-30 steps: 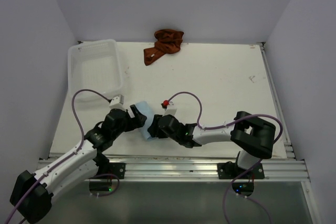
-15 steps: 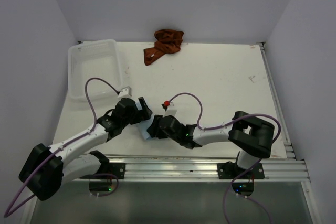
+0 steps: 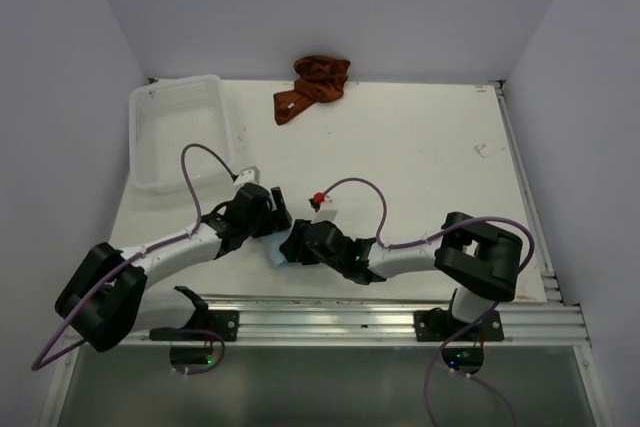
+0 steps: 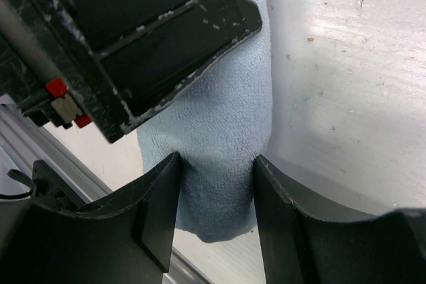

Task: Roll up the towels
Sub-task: Roll the towel

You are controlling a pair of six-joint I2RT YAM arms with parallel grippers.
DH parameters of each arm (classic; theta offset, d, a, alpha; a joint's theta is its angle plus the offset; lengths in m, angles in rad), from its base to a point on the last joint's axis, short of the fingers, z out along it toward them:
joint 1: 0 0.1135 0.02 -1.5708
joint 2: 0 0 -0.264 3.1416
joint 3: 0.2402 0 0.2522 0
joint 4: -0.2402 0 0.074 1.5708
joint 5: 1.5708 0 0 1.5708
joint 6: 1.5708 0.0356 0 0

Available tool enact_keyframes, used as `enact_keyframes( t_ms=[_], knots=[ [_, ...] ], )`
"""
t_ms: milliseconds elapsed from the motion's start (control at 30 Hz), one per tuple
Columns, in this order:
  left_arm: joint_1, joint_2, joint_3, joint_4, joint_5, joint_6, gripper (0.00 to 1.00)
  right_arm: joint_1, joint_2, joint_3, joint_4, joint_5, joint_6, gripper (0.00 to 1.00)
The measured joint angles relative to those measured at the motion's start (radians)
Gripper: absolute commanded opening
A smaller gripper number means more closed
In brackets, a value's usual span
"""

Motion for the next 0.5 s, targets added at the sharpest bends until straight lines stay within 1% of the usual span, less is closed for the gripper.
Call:
enact_keyframes(
  t_ms=[267,467,500],
  knots=[
    [0.000,0.081,0.029,0.037,-0.010,0.016,0.99,0.000,0.000,-0.005,0.011,-0.005,0.000,0.50],
    [0.000,0.087,0.015,0.079,-0.011,0.022,0.95,0.000,0.000,-0.005,0.013,-0.005,0.000,0.50],
    [0.000,0.089,0.012,0.089,-0.011,0.022,0.92,0.000,0.001,-0.005,0.013,-0.005,0.000,0.50]
  ],
)
